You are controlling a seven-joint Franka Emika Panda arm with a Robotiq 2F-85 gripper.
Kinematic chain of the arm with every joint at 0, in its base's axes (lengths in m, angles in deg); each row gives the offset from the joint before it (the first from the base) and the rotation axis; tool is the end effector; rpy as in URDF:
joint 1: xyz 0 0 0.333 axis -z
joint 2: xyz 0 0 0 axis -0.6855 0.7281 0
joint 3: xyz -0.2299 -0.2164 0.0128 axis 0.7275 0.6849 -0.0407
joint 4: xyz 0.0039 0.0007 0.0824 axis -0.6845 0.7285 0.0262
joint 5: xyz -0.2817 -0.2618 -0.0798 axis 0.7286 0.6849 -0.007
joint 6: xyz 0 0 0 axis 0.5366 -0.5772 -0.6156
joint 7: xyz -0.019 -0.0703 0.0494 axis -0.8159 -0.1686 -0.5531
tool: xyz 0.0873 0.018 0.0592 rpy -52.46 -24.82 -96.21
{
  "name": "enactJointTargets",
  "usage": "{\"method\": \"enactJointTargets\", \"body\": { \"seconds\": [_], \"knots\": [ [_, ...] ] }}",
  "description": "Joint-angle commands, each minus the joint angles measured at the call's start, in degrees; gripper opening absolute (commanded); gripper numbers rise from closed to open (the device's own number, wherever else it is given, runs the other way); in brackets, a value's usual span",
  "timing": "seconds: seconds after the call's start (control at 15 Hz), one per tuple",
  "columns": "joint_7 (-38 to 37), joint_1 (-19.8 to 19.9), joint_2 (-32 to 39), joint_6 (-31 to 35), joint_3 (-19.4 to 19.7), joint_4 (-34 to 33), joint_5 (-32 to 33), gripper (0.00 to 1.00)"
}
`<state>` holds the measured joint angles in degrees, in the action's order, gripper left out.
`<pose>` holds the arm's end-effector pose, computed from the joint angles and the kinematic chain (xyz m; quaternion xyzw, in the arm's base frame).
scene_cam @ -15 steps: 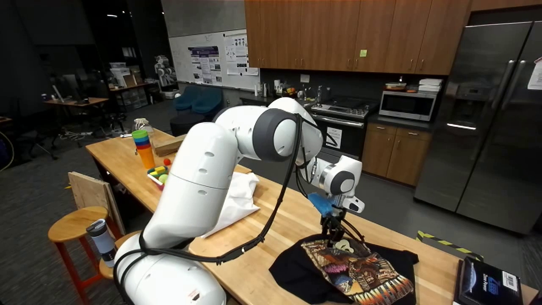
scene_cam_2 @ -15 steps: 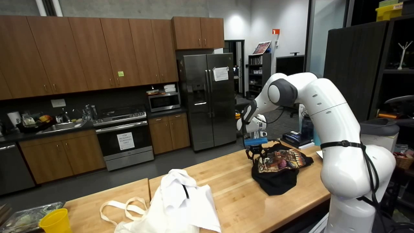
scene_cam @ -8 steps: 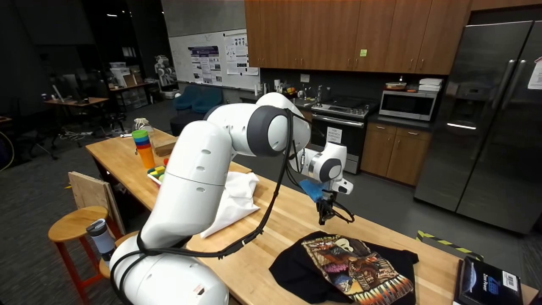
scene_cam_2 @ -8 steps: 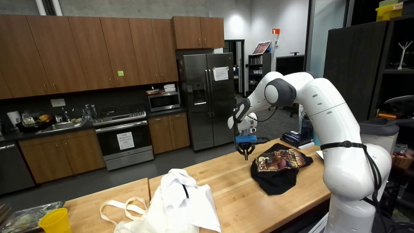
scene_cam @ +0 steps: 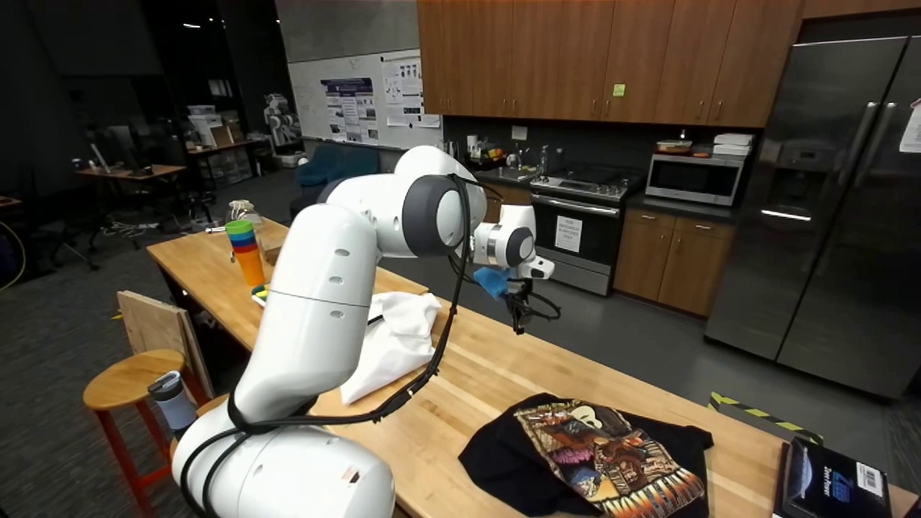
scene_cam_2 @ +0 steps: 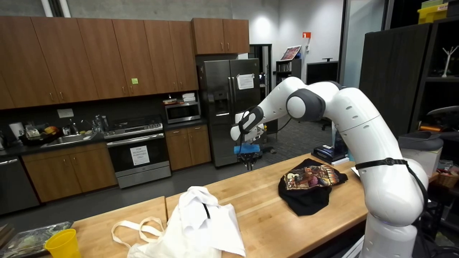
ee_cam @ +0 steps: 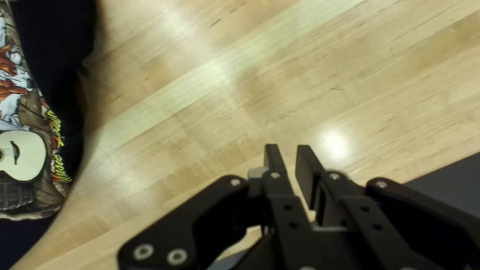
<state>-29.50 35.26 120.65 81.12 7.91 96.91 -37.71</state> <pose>0.6798 -0.0031 0.2768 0.9320 -0.3606 0.0017 0.0380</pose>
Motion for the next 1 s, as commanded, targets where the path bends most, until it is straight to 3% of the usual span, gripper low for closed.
{"method": "enactJointTargets", "body": {
  "seconds": [0.0, 0.13, 0.2, 0.33, 0.73, 0.93],
  "knots": [
    [-0.84, 0.62, -0.01, -0.35, -1.1, -0.37, 0.82, 0.26],
    [-0.9, 0.69, 0.12, -0.41, -0.94, -0.43, 0.84, 0.27],
    [-0.88, 0.94, 0.2, -0.41, -0.8, -0.45, 0.84, 0.52],
    [-3.32, 0.99, -1.39, -0.97, 0.01, 1.92, 0.89, 0.58],
    [-9.34, 2.78, -13.95, 3.63, 2.34, 19.6, 1.28, 0.96],
    [-11.01, 4.32, -20.46, 8.22, 4.4, 28.89, 5.68, 1.0]
  ]
}}
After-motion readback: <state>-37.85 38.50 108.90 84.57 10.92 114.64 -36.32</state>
